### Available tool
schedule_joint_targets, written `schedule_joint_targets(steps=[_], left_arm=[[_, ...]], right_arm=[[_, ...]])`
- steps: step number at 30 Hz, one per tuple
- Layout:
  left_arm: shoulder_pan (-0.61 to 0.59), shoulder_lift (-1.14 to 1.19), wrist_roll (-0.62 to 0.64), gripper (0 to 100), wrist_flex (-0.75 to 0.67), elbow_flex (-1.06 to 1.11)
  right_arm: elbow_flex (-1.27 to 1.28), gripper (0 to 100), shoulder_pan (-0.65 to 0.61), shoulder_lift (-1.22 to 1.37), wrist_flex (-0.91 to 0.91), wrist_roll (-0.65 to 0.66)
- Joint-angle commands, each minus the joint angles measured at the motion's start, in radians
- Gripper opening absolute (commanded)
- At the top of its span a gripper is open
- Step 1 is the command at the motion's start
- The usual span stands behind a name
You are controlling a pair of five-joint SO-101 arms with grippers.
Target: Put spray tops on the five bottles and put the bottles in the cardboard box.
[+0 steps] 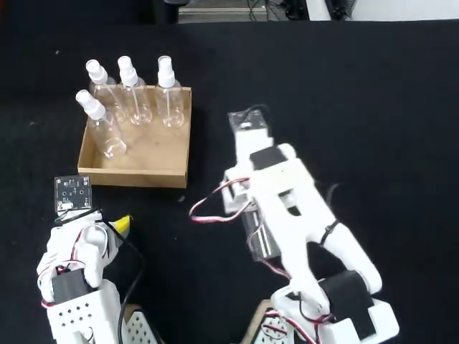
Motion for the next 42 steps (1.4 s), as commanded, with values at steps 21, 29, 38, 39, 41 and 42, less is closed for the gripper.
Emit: schedule_joint_targets(steps=[21, 29, 38, 39, 41, 42], left_arm=[[0.010, -0.005, -0.009, 34, 0.005, 0.008], [0.007, -0.005, -0.009, 34, 0.006, 0.008], [0.005, -0.005, -0.009, 34, 0.006, 0.008], [0.005, -0.005, -0.009, 34, 0.006, 0.008], [0.005, -0.005, -0.009, 34, 0.006, 0.008], [0.007, -0.005, -0.009, 34, 0.006, 0.008]], right_arm=[[0.232, 6.4, 0.470, -0.193, -0.226, 0.962], [0.346, 6.7, 0.094, -0.338, -0.167, 0.684], [0.361, 6.8, -0.341, -0.545, -0.104, 0.420], [0.364, 6.8, -0.354, -0.558, -0.106, 0.408], [0.355, 6.8, -0.358, -0.581, -0.097, 0.405], [0.344, 6.8, -0.350, -0.596, -0.083, 0.408]])
